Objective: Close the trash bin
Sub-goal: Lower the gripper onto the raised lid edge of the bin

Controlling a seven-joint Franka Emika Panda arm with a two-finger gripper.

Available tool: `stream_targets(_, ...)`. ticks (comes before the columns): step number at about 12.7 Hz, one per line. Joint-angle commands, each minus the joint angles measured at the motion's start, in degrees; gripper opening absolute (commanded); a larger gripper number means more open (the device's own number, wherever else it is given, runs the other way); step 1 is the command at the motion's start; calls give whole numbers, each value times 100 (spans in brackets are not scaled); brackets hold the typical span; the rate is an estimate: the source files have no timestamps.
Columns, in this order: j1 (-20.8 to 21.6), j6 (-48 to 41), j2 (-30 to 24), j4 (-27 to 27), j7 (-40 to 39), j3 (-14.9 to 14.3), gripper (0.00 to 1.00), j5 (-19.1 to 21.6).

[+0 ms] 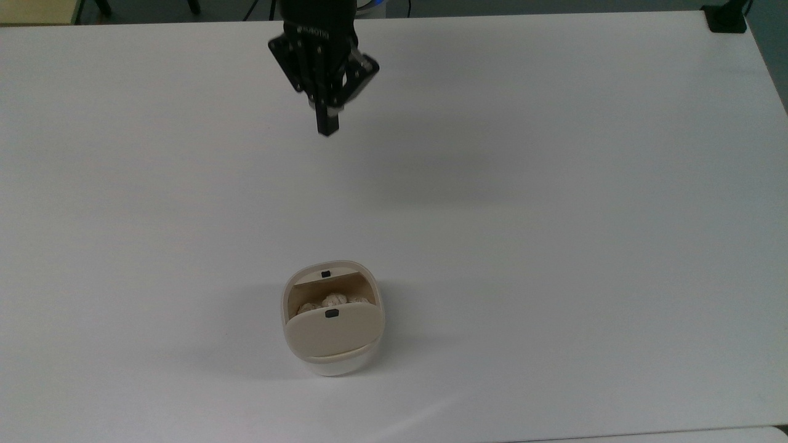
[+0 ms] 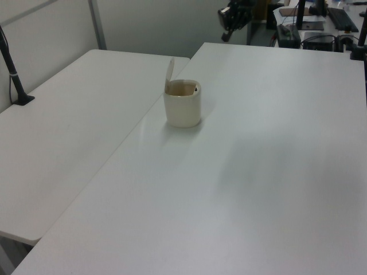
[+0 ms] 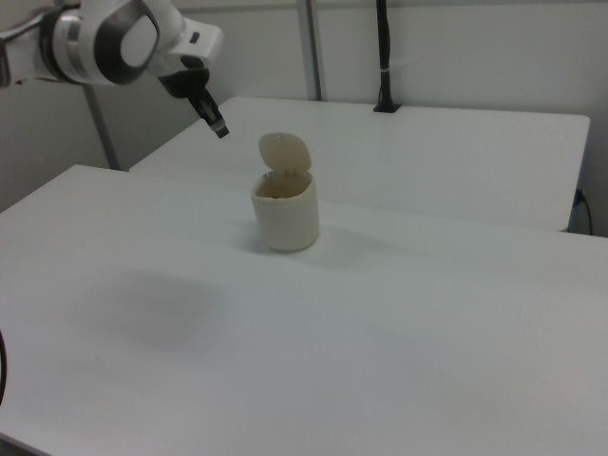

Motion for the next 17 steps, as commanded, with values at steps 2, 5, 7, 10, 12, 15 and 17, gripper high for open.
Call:
stream_targets(2, 25, 1616, 883, 514, 1867, -109, 0, -84)
stream_targets(5, -18, 2417, 1604, 1104, 2467, -153, 0, -84)
stream_targets(7, -63, 3418, 1886, 1105, 2783, -153, 0, -93)
stream_targets(10, -36, 3843, 2212, 1114, 2819, -180, 0, -93)
stream_targets(12, -36, 4202, 2414, 1114, 2959, -188, 0, -84)
stream_targets(15, -36, 4459, 2607, 1123, 3127, -188, 0, -84)
stream_targets(17, -45, 4695, 2713, 1149, 3188, -188, 0, -75)
